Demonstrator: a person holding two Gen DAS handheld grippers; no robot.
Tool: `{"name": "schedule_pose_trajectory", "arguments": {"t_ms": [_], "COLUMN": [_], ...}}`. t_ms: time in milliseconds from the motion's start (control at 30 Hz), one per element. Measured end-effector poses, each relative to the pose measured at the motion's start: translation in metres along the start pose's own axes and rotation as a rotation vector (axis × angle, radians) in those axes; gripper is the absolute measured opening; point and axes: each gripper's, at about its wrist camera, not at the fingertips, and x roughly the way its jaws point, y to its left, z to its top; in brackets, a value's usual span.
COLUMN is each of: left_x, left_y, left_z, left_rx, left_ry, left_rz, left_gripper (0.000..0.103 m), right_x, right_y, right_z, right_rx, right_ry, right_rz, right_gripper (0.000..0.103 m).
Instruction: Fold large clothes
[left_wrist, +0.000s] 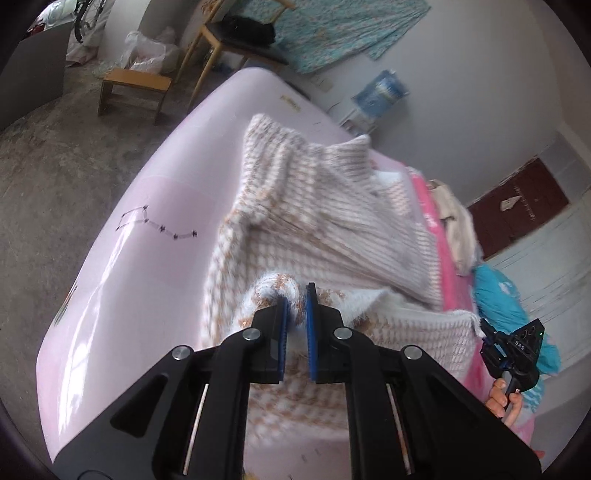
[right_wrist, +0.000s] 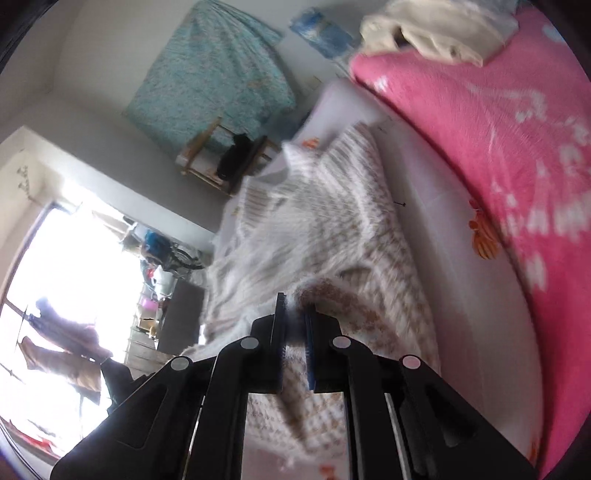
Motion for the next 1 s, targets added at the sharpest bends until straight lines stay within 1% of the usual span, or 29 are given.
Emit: {"name": "schedule_pose_trajectory", "arguments": {"t_ms": [33, 100, 133, 167, 200, 233, 267, 300, 333, 367, 433, 500, 533, 567, 600, 633, 667, 700, 733, 767, 800, 833, 867, 900, 933, 967, 1000], "left_x": [0.015, 0.034, 0.041, 0.047, 0.046, 0.041, 0.037, 0.030, 0.022, 0.013, 0.002, -0.013, -0.021, -0.022, -0.023, -0.021, -0.016, -0.008, 0.000, 0.013, 0.028, 0.039, 0.049, 0.047, 0.043, 0.037, 0.030], "left_y": [0.002, 0.007, 0.009, 0.012, 0.012, 0.012, 0.012, 0.011, 0.011, 0.010, 0.004, -0.013, -0.027, -0.039, -0.050, -0.060, -0.072, -0.081, -0.086, -0.089, -0.088, -0.085, -0.076, -0.071, -0.068, -0.068, -0.069], "left_z": [0.004, 0.007, 0.008, 0.009, 0.009, 0.010, 0.011, 0.013, 0.014, 0.016, 0.019, 0.012, 0.002, -0.007, -0.019, -0.032, -0.049, -0.065, -0.078, -0.093, -0.101, -0.106, -0.106, -0.103, -0.099, -0.093, -0.089], "left_rx": [0.005, -0.003, -0.011, -0.027, -0.037, -0.041, -0.039, -0.033, -0.025, -0.015, 0.000, 0.087, 0.156, 0.210, 0.266, 0.321, 0.381, 0.423, 0.450, 0.470, 0.484, 0.489, 0.461, 0.430, 0.409, 0.398, 0.401], "left_ry": [0.021, 0.052, 0.071, 0.091, 0.090, 0.071, 0.052, 0.016, -0.021, -0.052, -0.082, -0.104, -0.096, -0.075, -0.048, -0.018, 0.023, 0.065, 0.100, 0.140, 0.183, 0.211, 0.228, 0.208, 0.204, 0.191, 0.152], "left_rz": [0.018, 0.036, 0.046, 0.044, 0.031, 0.001, -0.015, -0.022, -0.025, -0.033, -0.029, -0.027, -0.041, -0.055, -0.070, -0.078, -0.082, -0.093, -0.096, -0.060, -0.004, 0.034, 0.053, 0.035, 0.034, 0.039, 0.044], "left_gripper": [0.012, 0.012, 0.012, 0.015, 0.020, 0.024, 0.038, 0.052, 0.054, 0.054, 0.052, 0.052, 0.052, 0.052, 0.052, 0.052, 0.052, 0.052, 0.052, 0.052, 0.052, 0.053, 0.052, 0.046, 0.046, 0.046, 0.048], "right_x": [0.015, 0.031, 0.034, 0.035, 0.033, 0.028, 0.017, 0.011, 0.000, -0.006, -0.015, -0.021, -0.020, -0.018, -0.012, -0.007, 0.003, 0.012, 0.022, 0.036, 0.050, 0.059, 0.065, 0.063, 0.060, 0.055, 0.049], "right_y": [-0.010, -0.023, -0.027, -0.033, -0.035, -0.034, -0.030, -0.029, -0.023, -0.019, -0.005, 0.027, 0.038, 0.056, 0.071, 0.081, 0.093, 0.098, 0.097, 0.090, 0.079, 0.070, 0.065, 0.069, 0.076, 0.086, 0.095], "right_z": [0.004, 0.005, 0.004, 0.004, 0.003, 0.003, 0.002, 0.003, 0.002, 0.002, -0.002, -0.020, -0.029, -0.048, -0.064, -0.076, -0.094, -0.106, -0.113, -0.121, -0.126, -0.128, -0.129, -0.128, -0.128, -0.127, -0.126], "right_rx": [0.025, 0.060, 0.070, 0.091, 0.097, 0.091, 0.067, 0.053, 0.021, 0.001, -0.047, -0.191, -0.252, -0.356, -0.446, -0.510, -0.592, -0.630, -0.645, -0.645, -0.643, -0.644, -0.644, -0.642, -0.648, -0.675, -0.695], "right_ry": [0.013, 0.042, 0.050, 0.050, 0.039, 0.021, -0.018, -0.044, -0.083, -0.094, -0.105, -0.085, -0.069, -0.036, -0.010, 0.010, 0.043, 0.071, 0.108, 0.151, 0.182, 0.210, 0.224, 0.222, 0.224, 0.196, 0.166], "right_rz": [-0.041, -0.055, -0.058, -0.060, -0.050, -0.035, -0.024, -0.032, -0.050, -0.066, -0.099, -0.133, -0.155, -0.188, -0.213, -0.229, -0.251, -0.268, -0.284, -0.319, -0.388, -0.437, -0.464, -0.474, -0.497, -0.522, -0.496], "right_gripper": [0.010, 0.014, 0.020, 0.023, 0.029, 0.041, 0.049, 0.060, 0.060, 0.060, 0.060, 0.060, 0.060, 0.060, 0.060, 0.059, 0.057, 0.051, 0.047, 0.046, 0.042, 0.037, 0.037, 0.036, 0.036, 0.036, 0.036]}}
